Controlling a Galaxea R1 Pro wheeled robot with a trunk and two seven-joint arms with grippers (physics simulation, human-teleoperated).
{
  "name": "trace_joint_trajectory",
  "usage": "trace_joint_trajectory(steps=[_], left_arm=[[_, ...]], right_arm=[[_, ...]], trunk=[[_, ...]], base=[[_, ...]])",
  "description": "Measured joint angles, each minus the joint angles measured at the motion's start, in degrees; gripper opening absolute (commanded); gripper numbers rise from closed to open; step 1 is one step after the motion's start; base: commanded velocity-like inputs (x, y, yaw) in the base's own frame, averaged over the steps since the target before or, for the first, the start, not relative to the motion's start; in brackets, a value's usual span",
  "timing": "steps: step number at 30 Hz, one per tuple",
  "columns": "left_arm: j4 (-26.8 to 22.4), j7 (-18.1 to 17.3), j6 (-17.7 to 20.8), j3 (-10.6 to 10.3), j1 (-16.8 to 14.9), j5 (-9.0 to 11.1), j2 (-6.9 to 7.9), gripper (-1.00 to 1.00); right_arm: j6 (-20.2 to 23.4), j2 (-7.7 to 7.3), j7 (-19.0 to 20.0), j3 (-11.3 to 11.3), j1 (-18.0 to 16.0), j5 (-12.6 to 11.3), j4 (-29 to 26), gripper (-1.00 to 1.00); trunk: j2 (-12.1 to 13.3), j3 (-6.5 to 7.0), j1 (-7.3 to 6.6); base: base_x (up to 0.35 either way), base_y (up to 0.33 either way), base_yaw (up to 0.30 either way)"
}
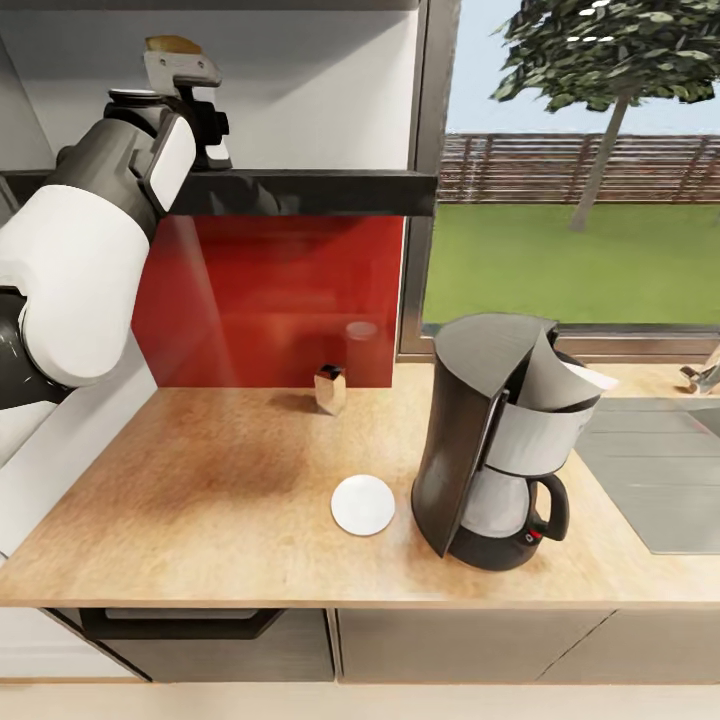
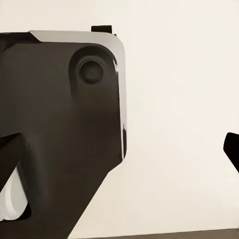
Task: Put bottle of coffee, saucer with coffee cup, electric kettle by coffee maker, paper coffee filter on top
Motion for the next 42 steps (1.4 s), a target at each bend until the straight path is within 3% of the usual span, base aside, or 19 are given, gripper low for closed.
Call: trace_joint_trajectory(steps=[12, 22, 23, 29, 42], left_arm=[[0.1, 0.0, 0.0, 0.0, 0.1, 0.0, 0.02, 1.0], [-0.9, -0.1, -0.2, -0.1, 2.1, -0.2, 0.0, 1.0], [-0.9, -0.2, -0.2, -0.1, 2.1, -0.3, 0.01, -1.0], [-1.7, -3.0, 0.1, -0.1, 2.4, -0.6, 0.05, -1.0], [-2.5, -3.3, 0.3, 0.0, 2.8, -0.4, 0.01, -1.0]], right_arm=[[0.0, 0.0, 0.0, 0.0, 0.0, 0.0, 0.0, 1.0], [0.0, 0.0, 0.0, 0.0, 0.1, 0.0, 0.0, 1.0], [0.0, 0.0, -0.1, 0.0, 0.1, 0.0, 0.0, 1.0], [0.0, 0.0, -0.1, 0.0, 0.1, 0.0, 0.0, 1.0], [0.0, 0.0, -0.1, 0.0, 0.1, 0.0, 0.0, 1.0]], trunk=[[0.0, 0.0, -0.01], [0.0, 0.02, 0.0], [0.0, 0.02, 0.0], [0.0, 0.02, -0.01], [0.0, 0.02, 0.0]], base=[[0.077, 0.0, 0.0], [0.022, 0.0, 0.0], [0.0, 0.0, 0.0], [0.0, 0.0, 0.0], [0.0, 0.0, 0.0]])
